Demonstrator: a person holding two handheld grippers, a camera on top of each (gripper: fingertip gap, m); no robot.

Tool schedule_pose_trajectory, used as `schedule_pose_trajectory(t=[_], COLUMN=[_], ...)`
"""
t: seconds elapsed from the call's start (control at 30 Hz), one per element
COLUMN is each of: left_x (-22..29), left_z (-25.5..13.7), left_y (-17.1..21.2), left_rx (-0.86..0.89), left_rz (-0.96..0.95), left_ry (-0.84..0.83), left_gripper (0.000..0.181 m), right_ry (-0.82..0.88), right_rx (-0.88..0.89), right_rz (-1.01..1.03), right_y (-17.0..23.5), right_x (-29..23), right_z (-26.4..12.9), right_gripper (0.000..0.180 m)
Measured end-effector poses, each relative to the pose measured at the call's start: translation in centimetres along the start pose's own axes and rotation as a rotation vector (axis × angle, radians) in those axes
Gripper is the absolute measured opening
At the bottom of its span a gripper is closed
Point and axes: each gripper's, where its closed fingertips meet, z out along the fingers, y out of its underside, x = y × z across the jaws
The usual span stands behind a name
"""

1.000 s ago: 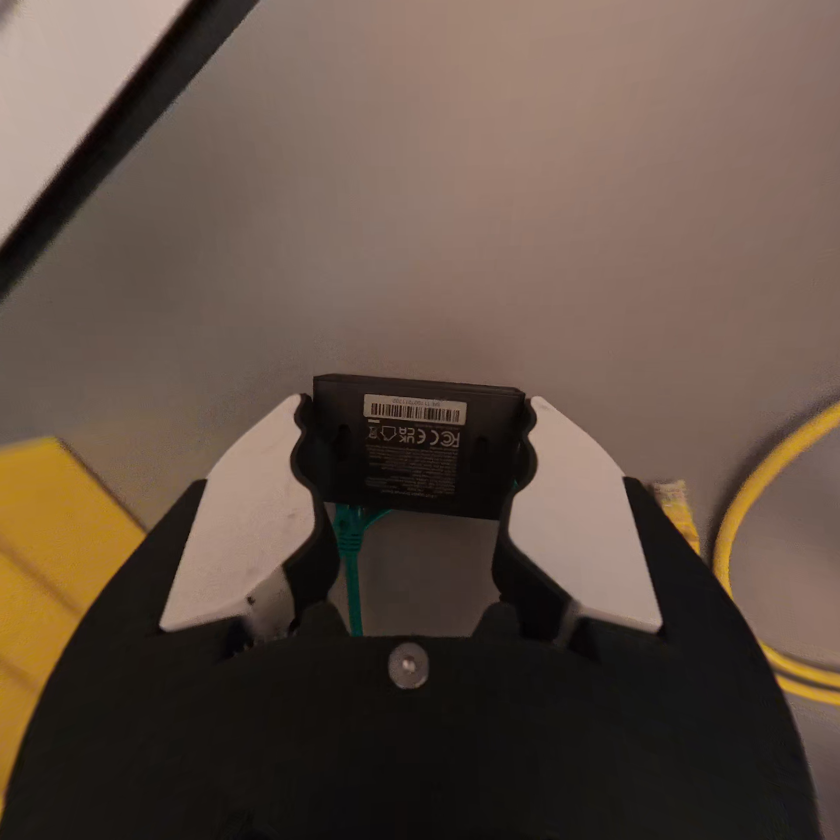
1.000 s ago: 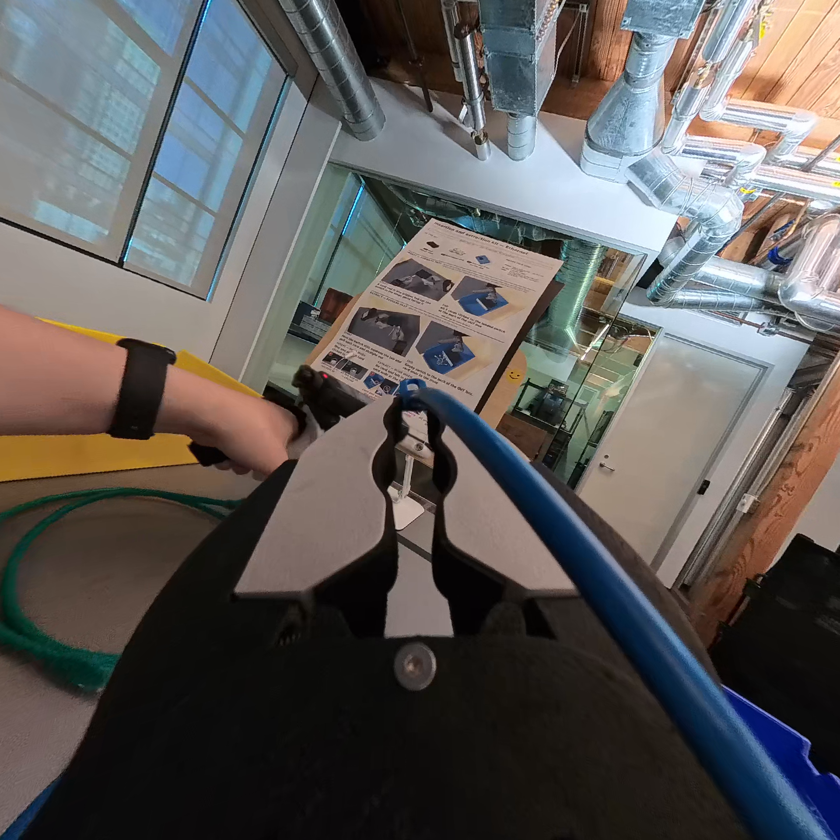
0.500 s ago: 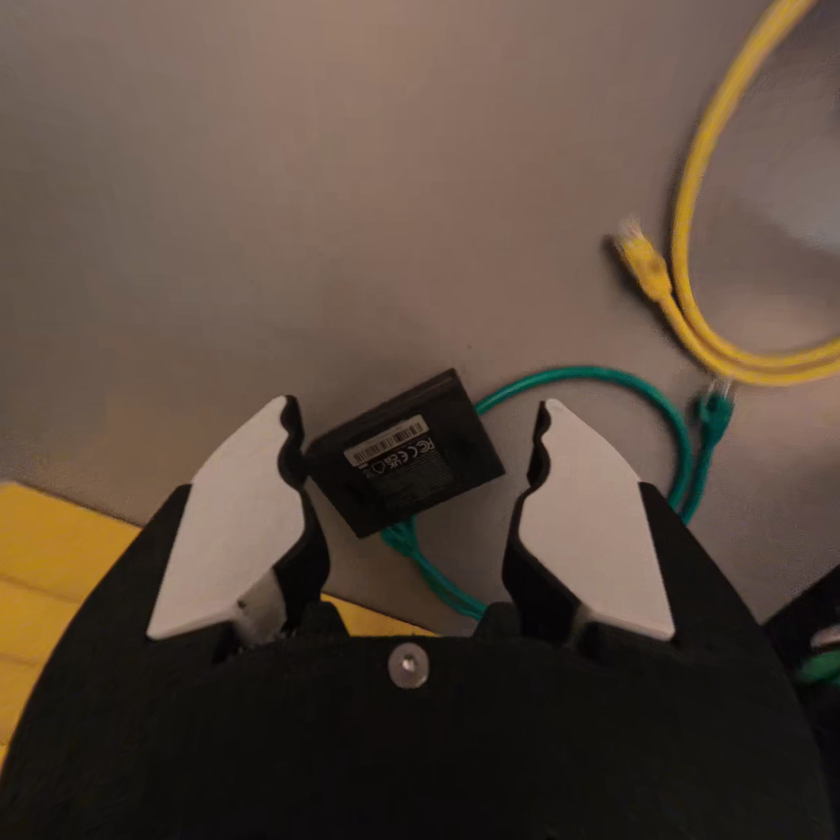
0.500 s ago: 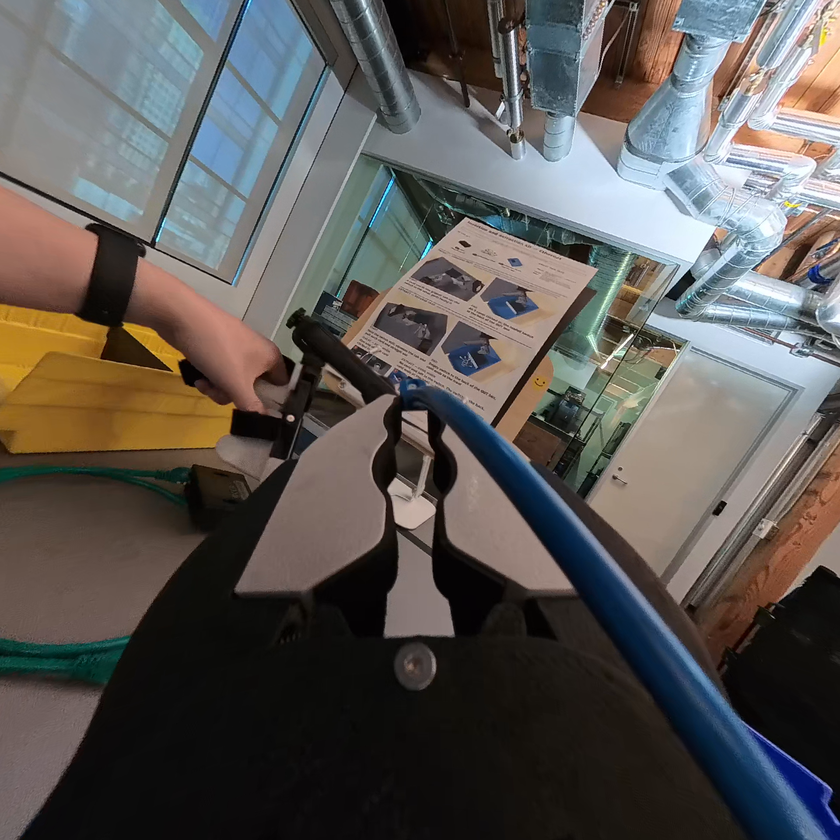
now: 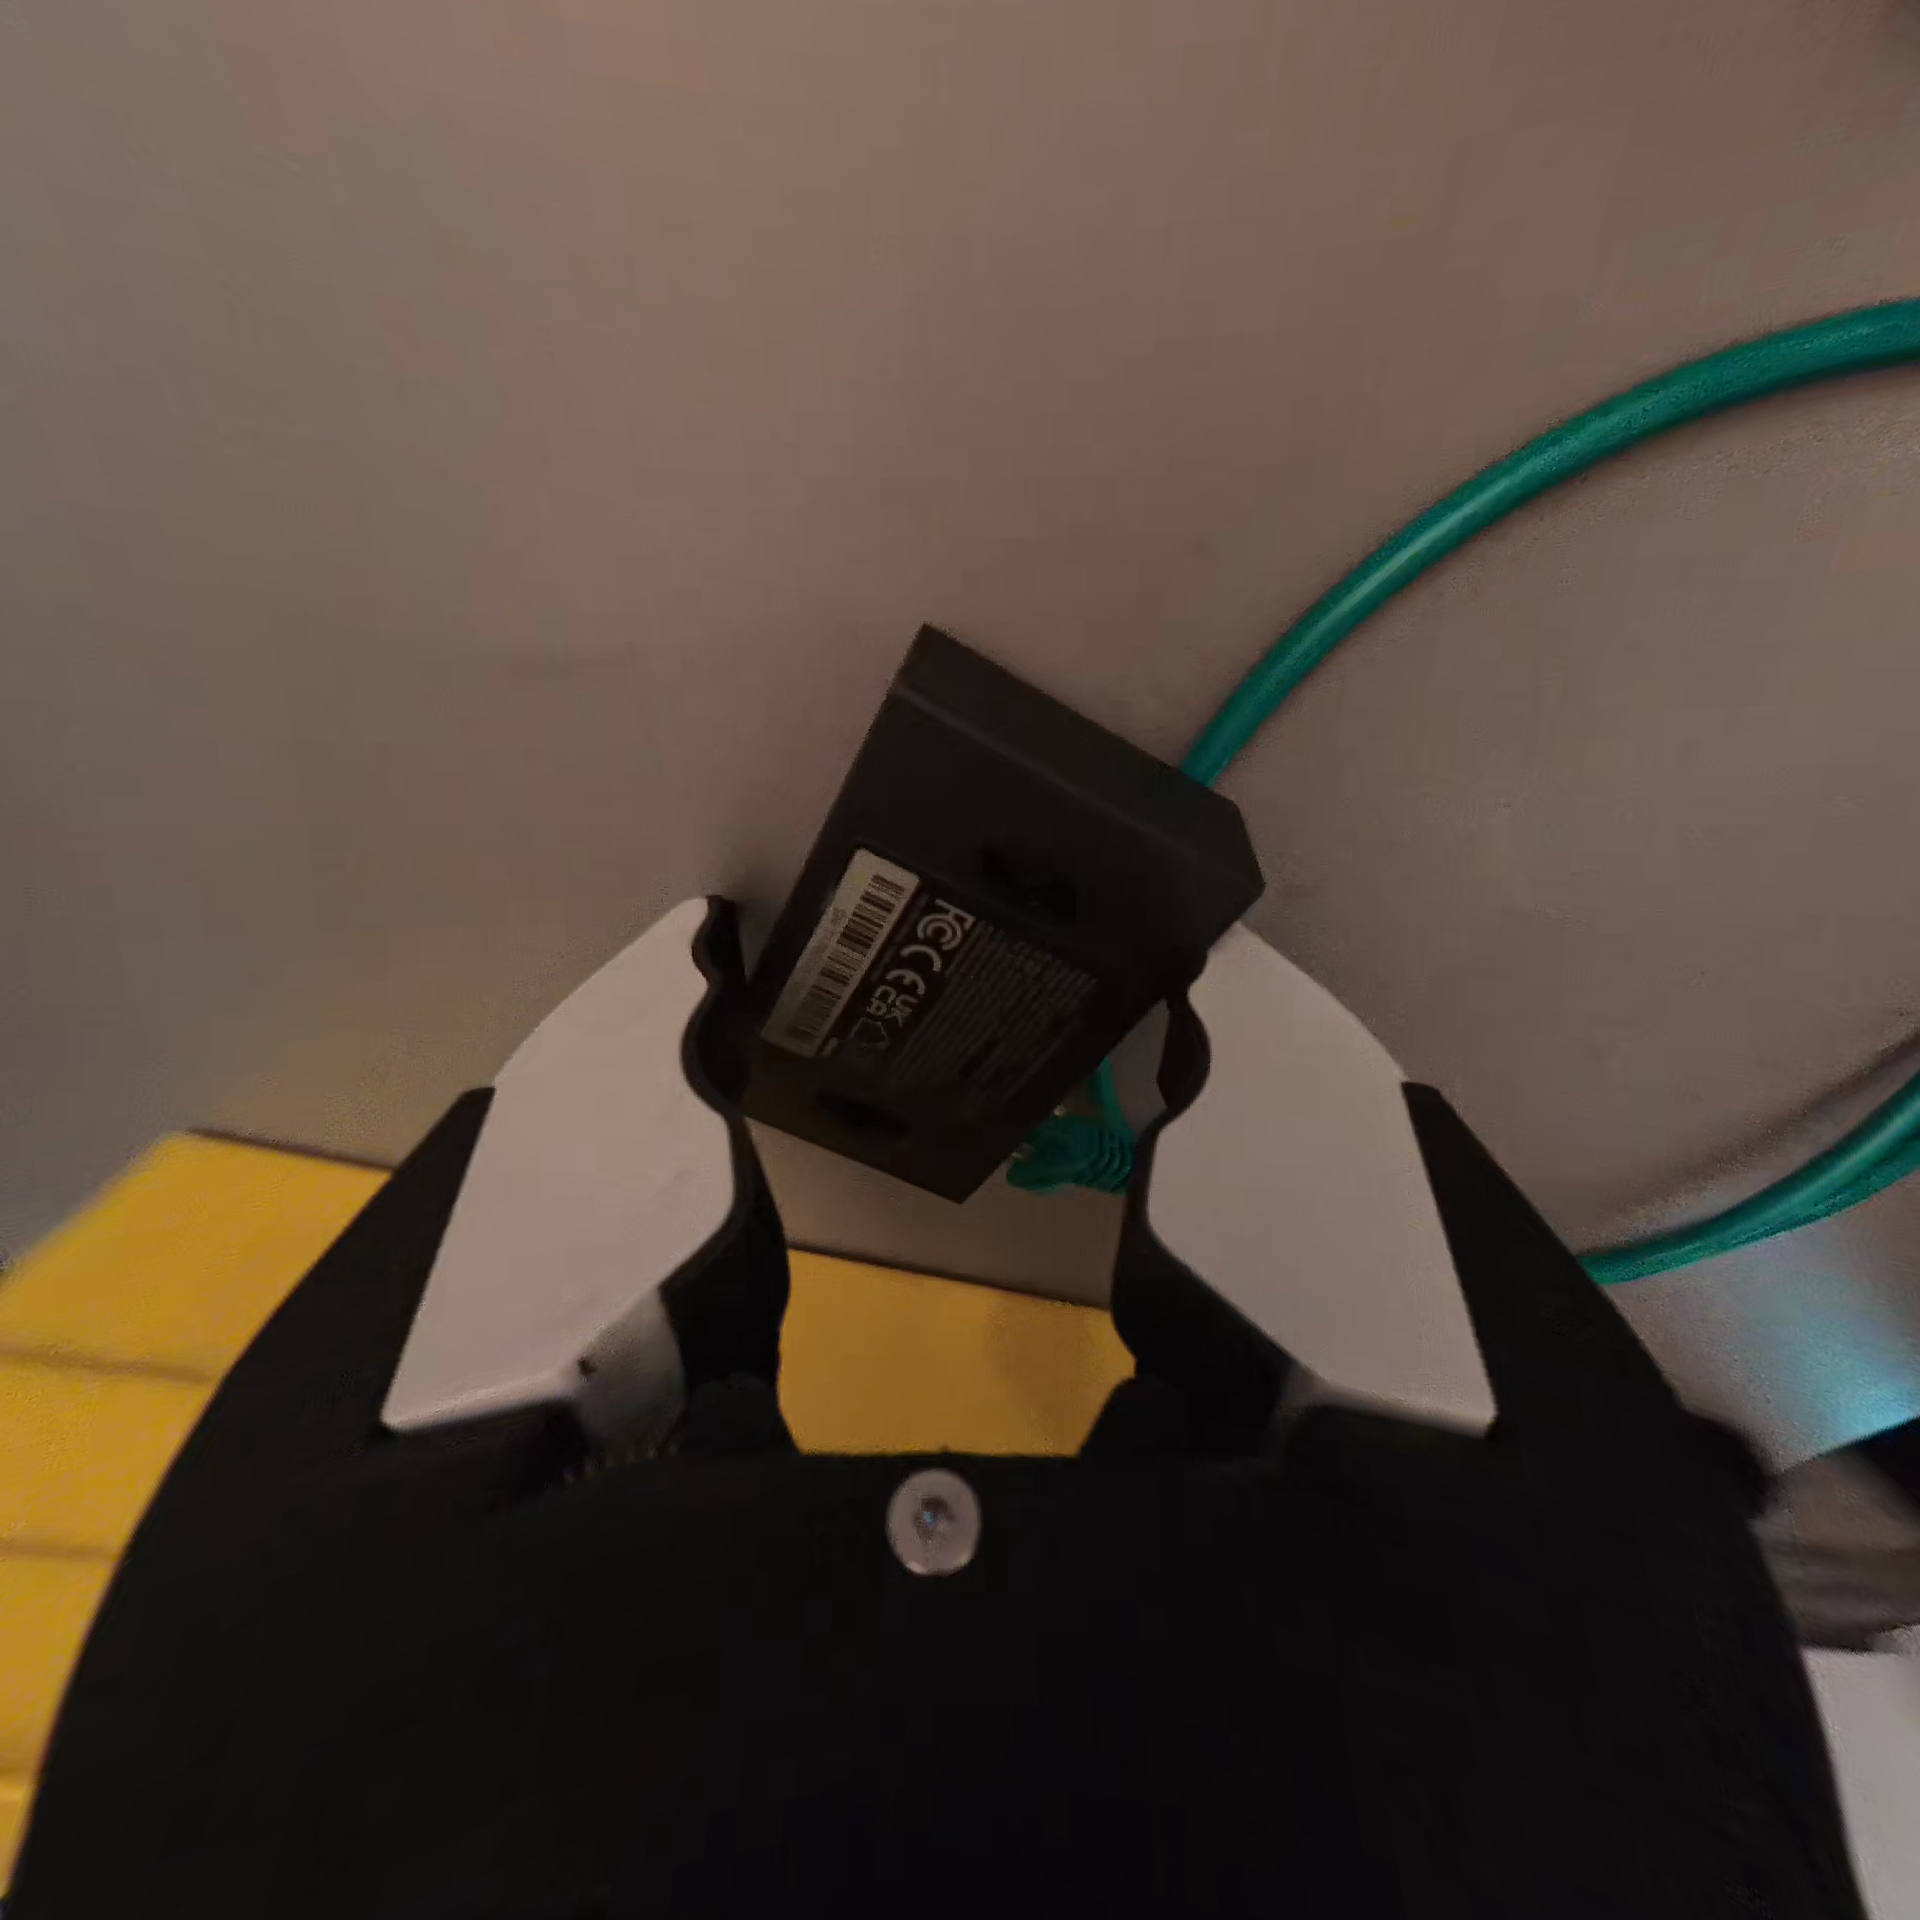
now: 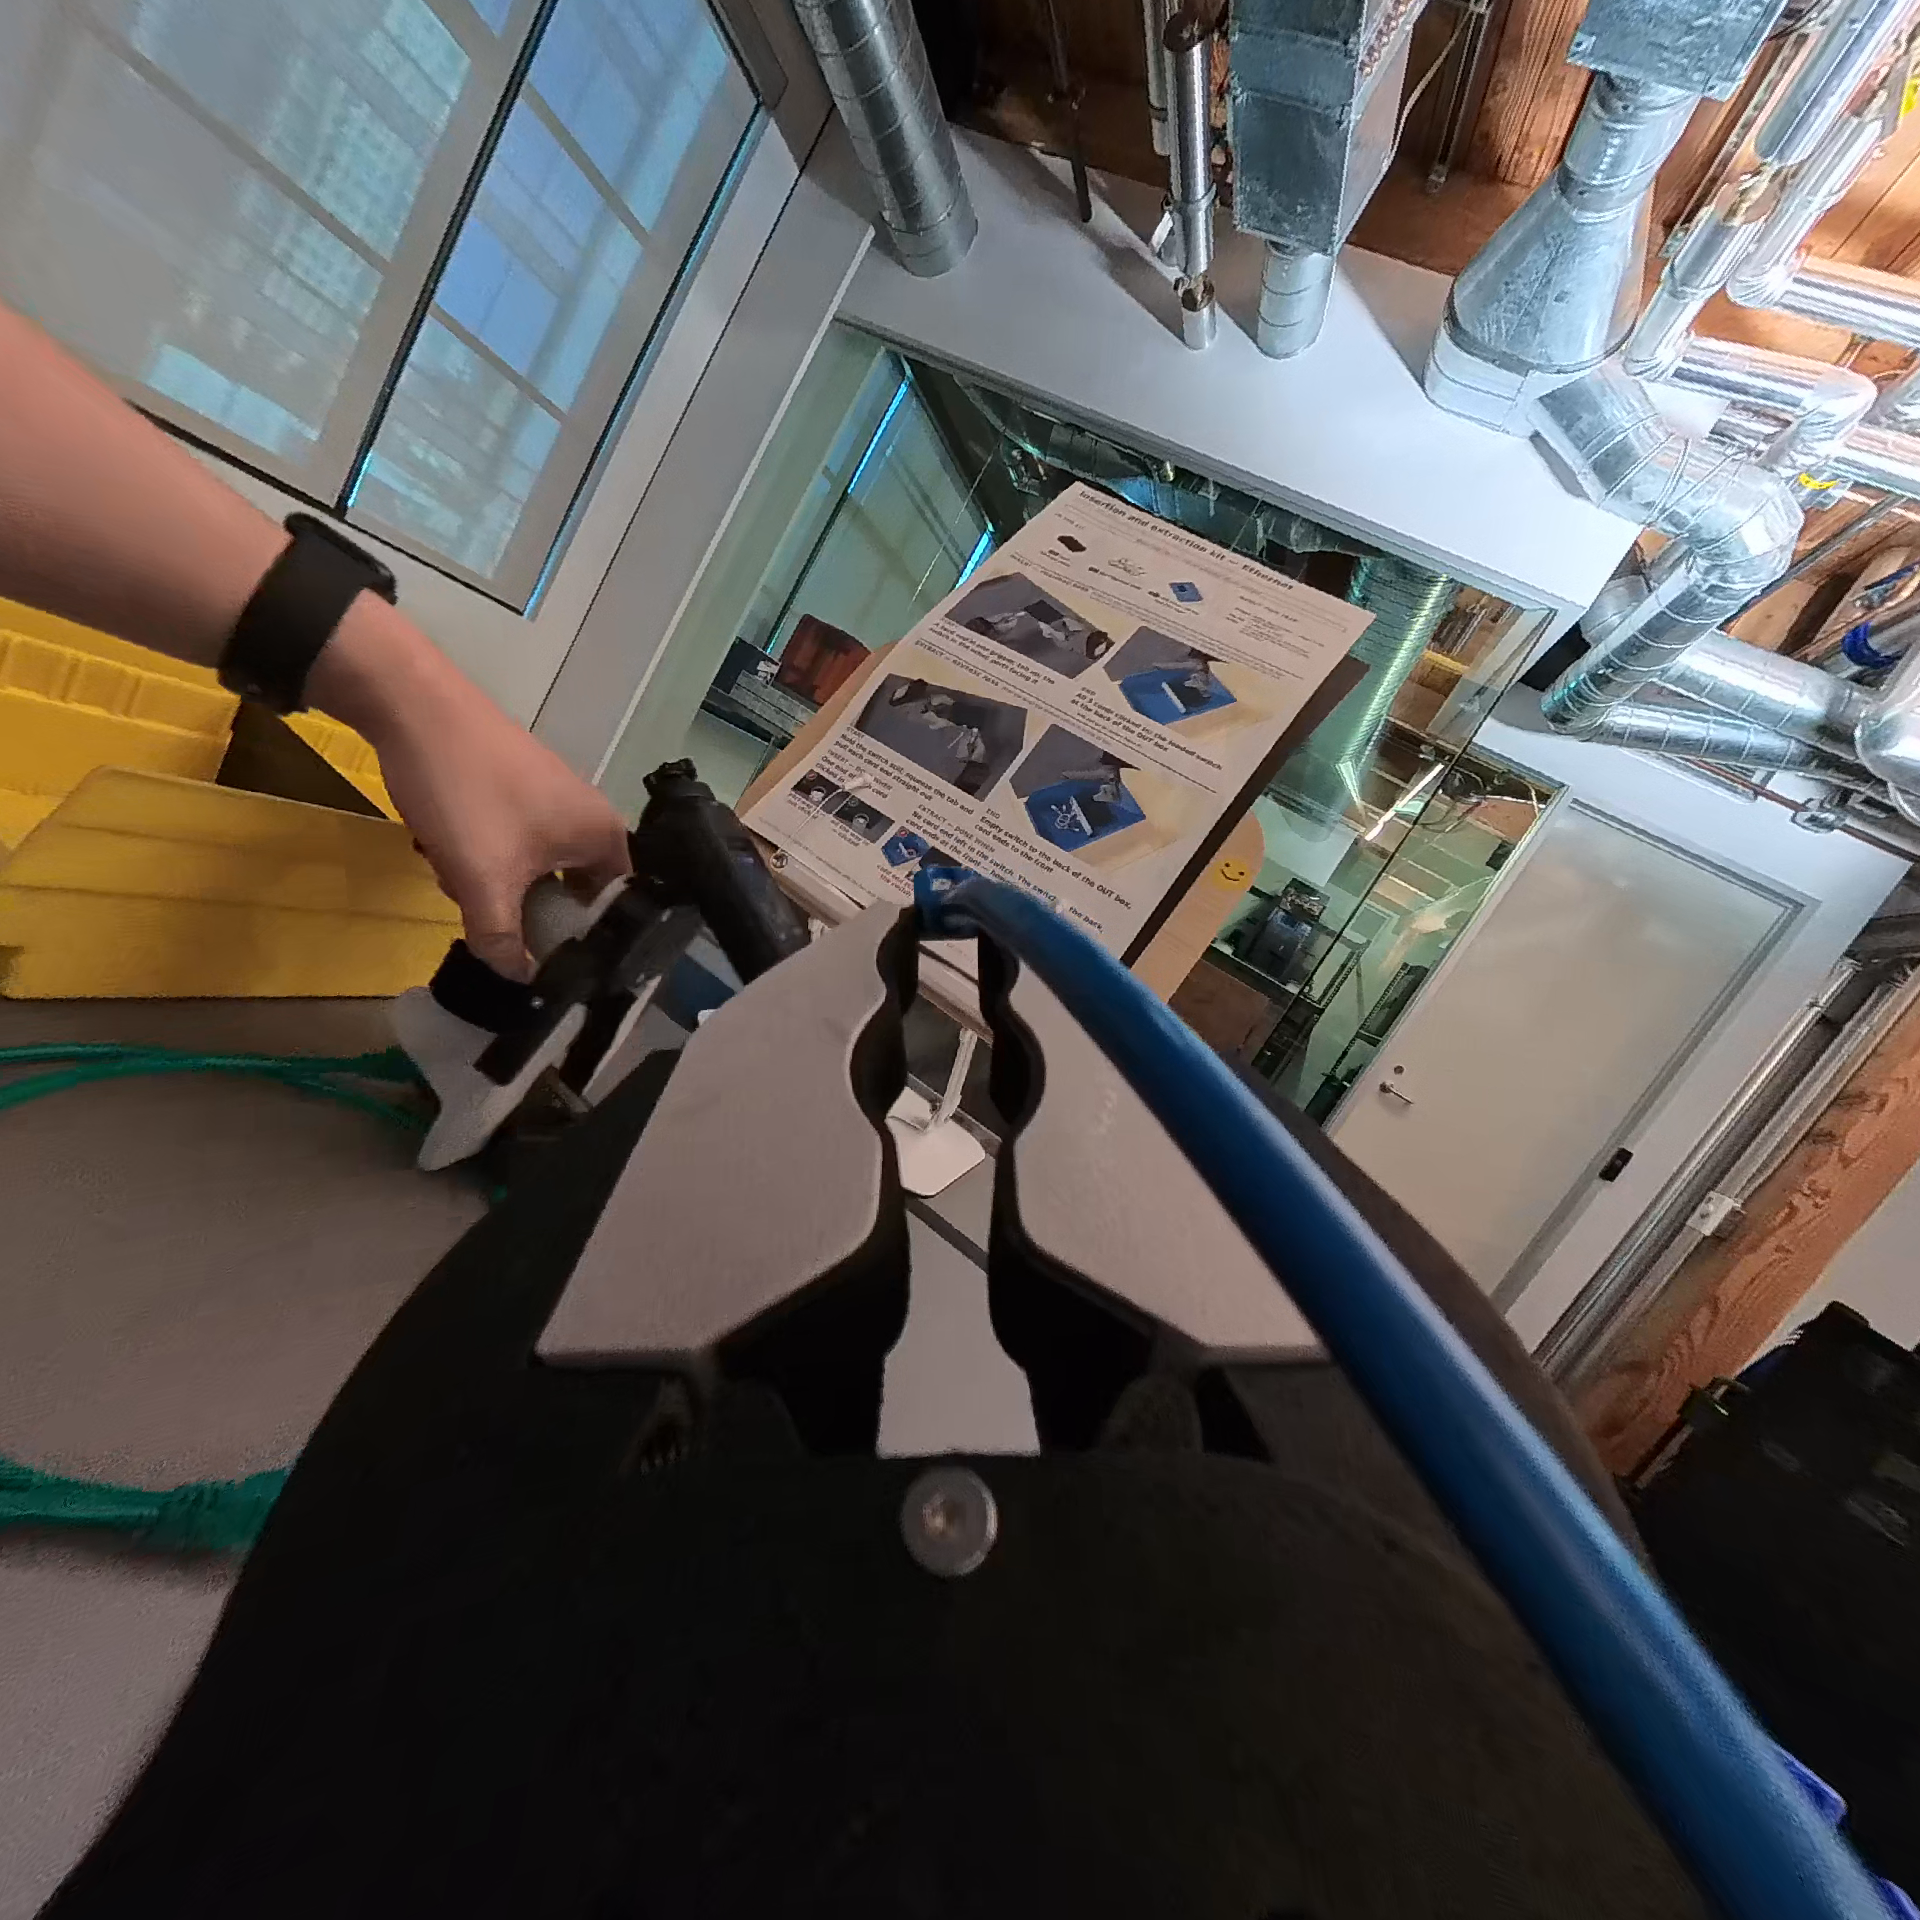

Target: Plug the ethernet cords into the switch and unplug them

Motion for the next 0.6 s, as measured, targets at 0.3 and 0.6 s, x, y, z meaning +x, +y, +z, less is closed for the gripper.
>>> schedule_pose_trajectory(t=[0.3, 0.6], left_x=[-2.1, -0.9], left_z=[0.0, -0.1], left_y=[4.7, 3.6], left_rx=[-0.085, -0.156], left_rz=[-0.656, -0.677], left_ry=[0.045, 0.056], left_gripper=[0.077, 0.07], right_ry=[0.028, 0.048], right_rx=[-0.056, -0.035], right_rz=[-0.02, 0.02], right_y=[0.6, 0.5], right_x=[0.2, 0.9], right_z=[0.2, -0.2], right_gripper=[0.011, 0.013])
